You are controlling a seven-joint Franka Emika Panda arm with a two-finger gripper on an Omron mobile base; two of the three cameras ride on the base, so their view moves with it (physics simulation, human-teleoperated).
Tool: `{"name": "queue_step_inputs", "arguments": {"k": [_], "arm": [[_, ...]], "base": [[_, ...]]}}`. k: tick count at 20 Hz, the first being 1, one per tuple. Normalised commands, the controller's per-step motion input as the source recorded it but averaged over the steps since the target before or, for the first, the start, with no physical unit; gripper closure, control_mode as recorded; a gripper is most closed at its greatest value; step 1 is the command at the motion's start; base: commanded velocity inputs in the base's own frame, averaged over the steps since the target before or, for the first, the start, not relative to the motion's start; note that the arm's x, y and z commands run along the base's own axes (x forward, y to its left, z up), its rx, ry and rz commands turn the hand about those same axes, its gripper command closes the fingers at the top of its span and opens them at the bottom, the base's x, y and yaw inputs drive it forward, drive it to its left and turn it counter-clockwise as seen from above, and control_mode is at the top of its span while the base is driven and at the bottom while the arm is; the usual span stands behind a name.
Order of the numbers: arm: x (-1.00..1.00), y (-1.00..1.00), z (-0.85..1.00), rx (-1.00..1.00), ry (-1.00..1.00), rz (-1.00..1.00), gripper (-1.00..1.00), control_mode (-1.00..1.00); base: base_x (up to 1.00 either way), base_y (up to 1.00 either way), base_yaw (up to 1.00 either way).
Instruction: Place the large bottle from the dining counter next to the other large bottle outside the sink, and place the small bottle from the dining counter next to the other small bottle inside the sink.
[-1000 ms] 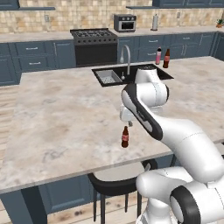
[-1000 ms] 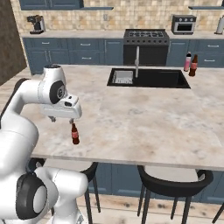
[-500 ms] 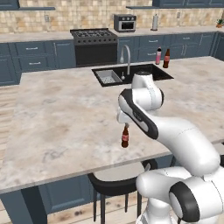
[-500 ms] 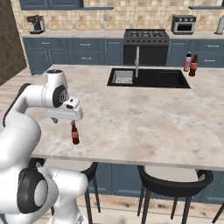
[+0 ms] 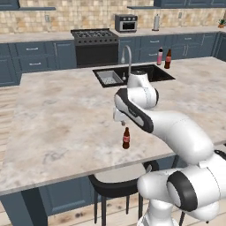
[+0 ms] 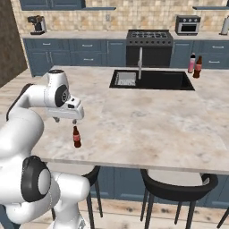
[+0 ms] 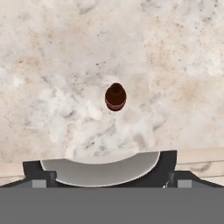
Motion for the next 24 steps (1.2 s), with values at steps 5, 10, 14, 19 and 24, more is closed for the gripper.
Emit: {"name": "queue_step_inputs", "arguments": {"k": [5,10,14,19,24], "arm": [[0.27,0.00,0.00,0.00,0.00,0.00,-1.00,-1.00],[0.21,0.00,0.00,0.00,0.00,0.00,-1.00,-1.00],[0.13,0.00,-0.19,0.00,0.00,0.00,-1.00,-1.00],[0.20,0.00,-0.41,0.00,0.01,0.00,-1.00,-1.00],[0.22,0.00,-0.13,0.00,0.00,0.00,-1.00,-1.00]], "base": [[0.00,0.00,0.00],[0.00,0.00,0.00],[0.00,0.00,0.00],[0.00,0.00,0.00],[0.00,0.00,0.00]]}}
